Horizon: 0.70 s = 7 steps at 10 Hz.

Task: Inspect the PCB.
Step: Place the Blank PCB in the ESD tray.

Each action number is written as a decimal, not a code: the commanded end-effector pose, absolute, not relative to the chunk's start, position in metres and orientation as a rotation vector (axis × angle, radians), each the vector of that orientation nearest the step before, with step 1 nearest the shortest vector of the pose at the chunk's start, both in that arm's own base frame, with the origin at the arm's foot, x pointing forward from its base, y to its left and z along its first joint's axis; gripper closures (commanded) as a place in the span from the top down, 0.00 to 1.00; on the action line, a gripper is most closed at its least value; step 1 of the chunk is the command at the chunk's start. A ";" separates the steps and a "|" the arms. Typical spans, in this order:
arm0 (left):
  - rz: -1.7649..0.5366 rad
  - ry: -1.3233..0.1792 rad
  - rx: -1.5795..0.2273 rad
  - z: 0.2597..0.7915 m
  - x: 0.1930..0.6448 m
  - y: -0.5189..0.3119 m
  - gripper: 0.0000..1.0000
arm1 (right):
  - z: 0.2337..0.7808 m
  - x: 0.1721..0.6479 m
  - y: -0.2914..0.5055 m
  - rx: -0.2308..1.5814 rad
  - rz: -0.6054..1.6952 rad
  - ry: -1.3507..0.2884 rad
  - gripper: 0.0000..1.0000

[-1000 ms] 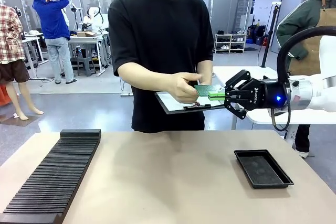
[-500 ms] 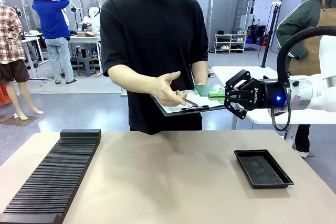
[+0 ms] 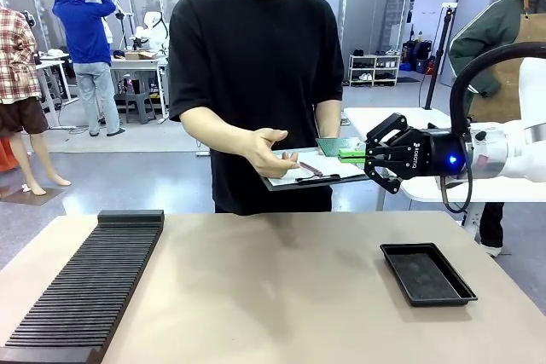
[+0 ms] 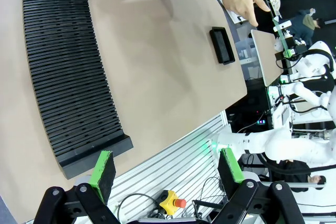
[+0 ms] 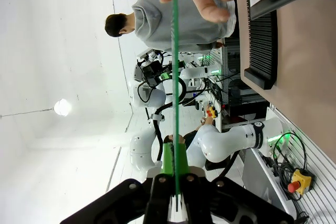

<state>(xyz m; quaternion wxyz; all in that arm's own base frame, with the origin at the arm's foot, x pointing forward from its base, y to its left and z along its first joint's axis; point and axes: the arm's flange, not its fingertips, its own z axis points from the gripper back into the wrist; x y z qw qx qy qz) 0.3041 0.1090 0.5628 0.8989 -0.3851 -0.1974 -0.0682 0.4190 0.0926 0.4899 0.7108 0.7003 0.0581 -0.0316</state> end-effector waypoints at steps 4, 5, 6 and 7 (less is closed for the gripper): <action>-0.143 -0.398 -0.785 0.566 0.305 0.111 1.00 | 0.493 0.418 0.094 1.554 -0.063 0.124 0.00; -0.143 -0.398 -0.785 0.566 0.305 0.111 1.00 | 0.493 0.418 0.094 1.554 -0.063 0.124 0.00; -0.143 -0.398 -0.785 0.566 0.305 0.111 1.00 | 0.493 0.418 0.094 1.554 -0.063 0.124 0.00; -0.143 -0.398 -0.785 0.566 0.305 0.111 1.00 | 0.493 0.418 0.094 1.554 -0.063 0.124 0.00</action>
